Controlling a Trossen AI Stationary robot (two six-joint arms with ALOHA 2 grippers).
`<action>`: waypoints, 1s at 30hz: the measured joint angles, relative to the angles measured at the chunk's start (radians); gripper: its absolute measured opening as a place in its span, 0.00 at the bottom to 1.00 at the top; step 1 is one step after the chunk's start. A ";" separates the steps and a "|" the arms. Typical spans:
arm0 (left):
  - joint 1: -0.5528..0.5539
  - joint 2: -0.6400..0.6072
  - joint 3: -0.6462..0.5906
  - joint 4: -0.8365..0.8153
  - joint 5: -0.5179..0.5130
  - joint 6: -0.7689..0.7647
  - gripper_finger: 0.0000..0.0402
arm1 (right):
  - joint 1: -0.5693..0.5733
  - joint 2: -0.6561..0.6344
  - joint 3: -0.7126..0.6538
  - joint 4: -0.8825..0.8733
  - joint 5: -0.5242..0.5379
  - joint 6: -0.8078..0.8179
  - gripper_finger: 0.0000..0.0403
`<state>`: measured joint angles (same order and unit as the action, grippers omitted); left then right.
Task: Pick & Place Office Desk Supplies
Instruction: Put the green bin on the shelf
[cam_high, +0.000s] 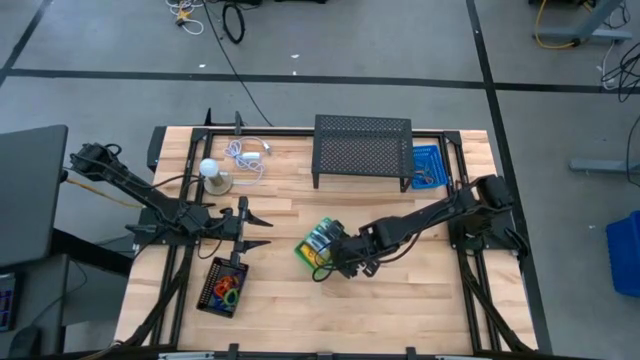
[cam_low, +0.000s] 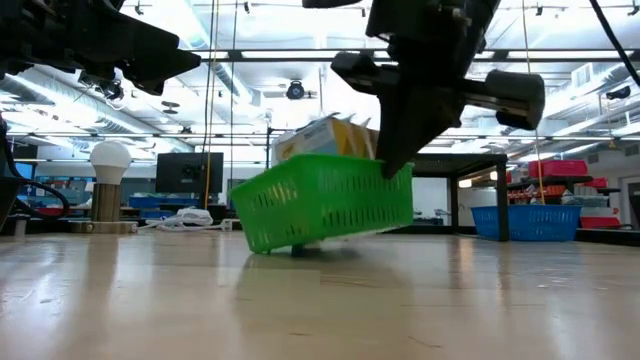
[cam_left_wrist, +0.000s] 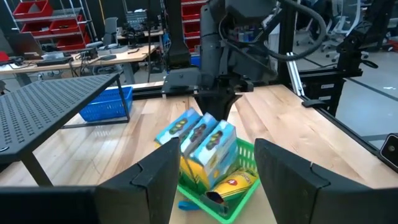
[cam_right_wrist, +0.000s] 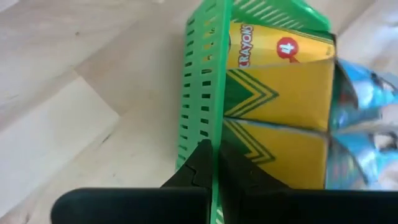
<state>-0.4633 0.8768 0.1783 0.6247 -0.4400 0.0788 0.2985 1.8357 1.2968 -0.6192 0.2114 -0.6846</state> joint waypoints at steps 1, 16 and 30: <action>0.000 0.000 0.000 0.000 0.000 0.000 0.53 | 0.000 -0.006 0.000 -0.001 0.006 0.000 0.02; 0.000 0.000 0.000 -0.003 0.000 -0.003 0.53 | 0.007 -0.049 -0.038 0.005 -0.020 0.072 0.01; 0.000 0.000 0.000 -0.001 0.000 -0.001 0.53 | 0.029 -0.049 -0.092 0.037 0.109 0.077 0.01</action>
<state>-0.4633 0.8768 0.1783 0.6235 -0.4400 0.0776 0.3279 1.7866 1.2045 -0.5821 0.3200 -0.6079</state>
